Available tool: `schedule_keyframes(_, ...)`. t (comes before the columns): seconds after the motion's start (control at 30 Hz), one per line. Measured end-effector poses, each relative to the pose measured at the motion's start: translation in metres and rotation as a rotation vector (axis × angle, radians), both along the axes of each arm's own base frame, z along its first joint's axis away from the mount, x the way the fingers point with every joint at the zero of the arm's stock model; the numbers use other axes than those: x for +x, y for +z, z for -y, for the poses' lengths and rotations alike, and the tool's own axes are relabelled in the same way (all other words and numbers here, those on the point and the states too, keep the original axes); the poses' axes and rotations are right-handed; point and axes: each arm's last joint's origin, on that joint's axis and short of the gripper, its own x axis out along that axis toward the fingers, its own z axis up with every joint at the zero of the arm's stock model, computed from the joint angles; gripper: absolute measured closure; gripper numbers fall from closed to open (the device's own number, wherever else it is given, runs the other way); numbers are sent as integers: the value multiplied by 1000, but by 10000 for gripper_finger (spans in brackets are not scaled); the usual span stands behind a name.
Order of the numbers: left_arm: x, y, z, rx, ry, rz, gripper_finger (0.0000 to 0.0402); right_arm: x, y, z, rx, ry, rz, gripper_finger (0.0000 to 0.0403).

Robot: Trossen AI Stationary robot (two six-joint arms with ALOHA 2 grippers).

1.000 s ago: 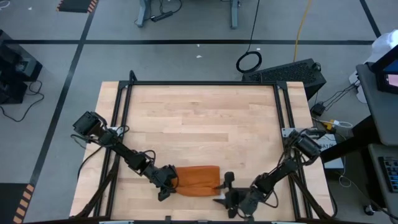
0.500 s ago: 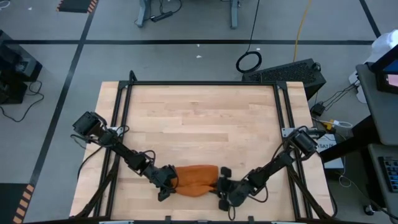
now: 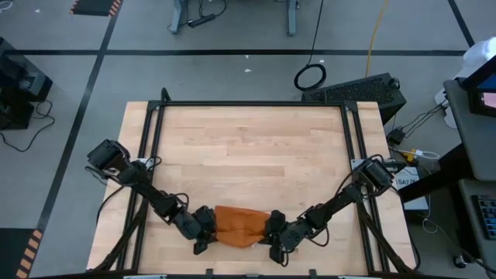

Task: Roll towel
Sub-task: Roll the brown towel

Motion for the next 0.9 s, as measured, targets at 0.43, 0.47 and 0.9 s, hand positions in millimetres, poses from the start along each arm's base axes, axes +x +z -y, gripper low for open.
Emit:
schedule_keyframes(0.43,-25,46,11,140,4,234,175,2,14,5,157,-125,-40,395)
schedule_keyframes(0.47,-27,49,17,171,-2,310,175,2,14,7,166,-136,-41,395)
schedule_keyframes(0.9,-17,9,76,632,-122,577,155,16,22,29,347,-196,-117,395)
